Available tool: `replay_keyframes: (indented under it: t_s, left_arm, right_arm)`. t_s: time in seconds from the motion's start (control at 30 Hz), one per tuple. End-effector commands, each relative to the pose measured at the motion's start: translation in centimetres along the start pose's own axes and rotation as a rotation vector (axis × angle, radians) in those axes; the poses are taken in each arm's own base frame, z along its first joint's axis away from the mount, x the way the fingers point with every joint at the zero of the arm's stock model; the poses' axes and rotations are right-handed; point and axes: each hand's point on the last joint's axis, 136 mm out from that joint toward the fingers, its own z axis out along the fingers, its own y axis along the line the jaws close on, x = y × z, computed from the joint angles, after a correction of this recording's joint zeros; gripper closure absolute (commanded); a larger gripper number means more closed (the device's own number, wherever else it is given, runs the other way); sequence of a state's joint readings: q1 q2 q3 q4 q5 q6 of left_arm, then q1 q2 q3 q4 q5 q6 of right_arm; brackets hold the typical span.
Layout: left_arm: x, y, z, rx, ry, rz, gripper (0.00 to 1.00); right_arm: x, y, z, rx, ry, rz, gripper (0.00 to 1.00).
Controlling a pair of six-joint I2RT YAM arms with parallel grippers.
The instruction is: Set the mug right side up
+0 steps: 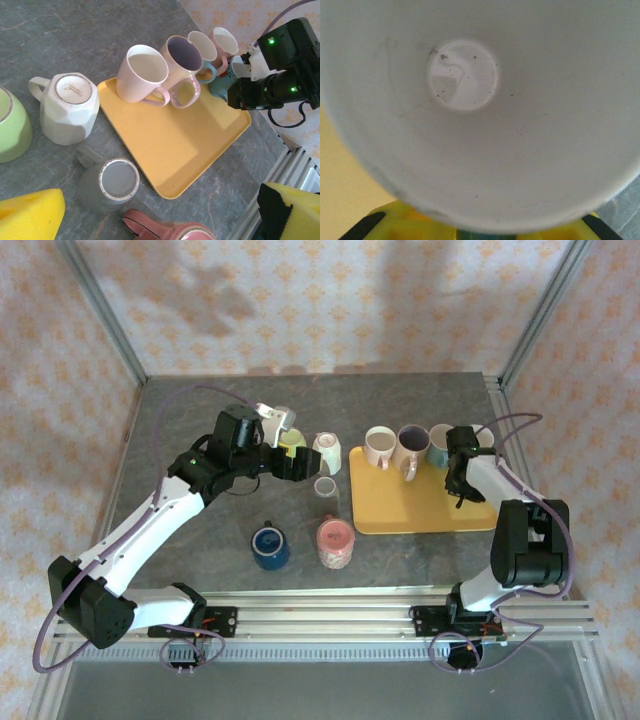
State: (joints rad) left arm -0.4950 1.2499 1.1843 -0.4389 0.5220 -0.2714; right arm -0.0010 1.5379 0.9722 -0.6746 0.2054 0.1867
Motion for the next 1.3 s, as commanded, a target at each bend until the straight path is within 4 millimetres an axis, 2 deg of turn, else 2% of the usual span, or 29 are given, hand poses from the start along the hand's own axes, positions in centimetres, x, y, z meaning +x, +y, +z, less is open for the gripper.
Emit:
replay_keyframes:
  t_s: [0.0, 0.43, 0.6, 0.7, 0.83, 0.9, 1.1, 1.27]
  left_arm:
    - [-0.2, 0.3, -0.9, -0.021, -0.022, -0.007, 0.00]
    - [-0.1, 0.5, -1.1, -0.030, -0.028, -0.008, 0.00]
    - [-0.1, 1.1, -1.7, -0.073, -0.039, 0.017, 0.00]
    - [-0.1, 1.4, -2.1, -0.098, -0.042, 0.037, 0.00]
    - [0.0, 2.1, -2.2, -0.131, -0.042, 0.042, 0.00]
    - [0.0, 2.6, -2.2, -0.161, -0.041, 0.041, 0.00]
    - [0.5, 5.4, -2.5, -0.303, -0.008, 0.006, 0.00]
    - [0.9, 6.7, -2.4, -0.363, 0.003, -0.022, 0.00]
  right_arm:
    - [-0.3, 0.0, -0.7, -0.018, -0.013, 0.023, 0.67]
    - [-0.6, -1.0, -3.4, -0.041, -0.050, 0.067, 0.53]
    - [-1.2, -3.0, -6.6, -0.031, -0.118, 0.140, 0.49]
    - [-2.1, -3.2, -9.1, -0.087, -0.171, 0.156, 0.45]
    - [-3.4, -1.8, -12.5, -0.239, -0.227, 0.127, 0.42]
    - [-3.9, -0.3, -14.1, -0.344, -0.231, 0.092, 0.41]
    - [-4.9, 2.0, -18.4, -0.550, -0.248, 0.056, 0.39]
    - [-4.7, 3.8, -19.9, -0.666, -0.197, 0.027, 0.40]
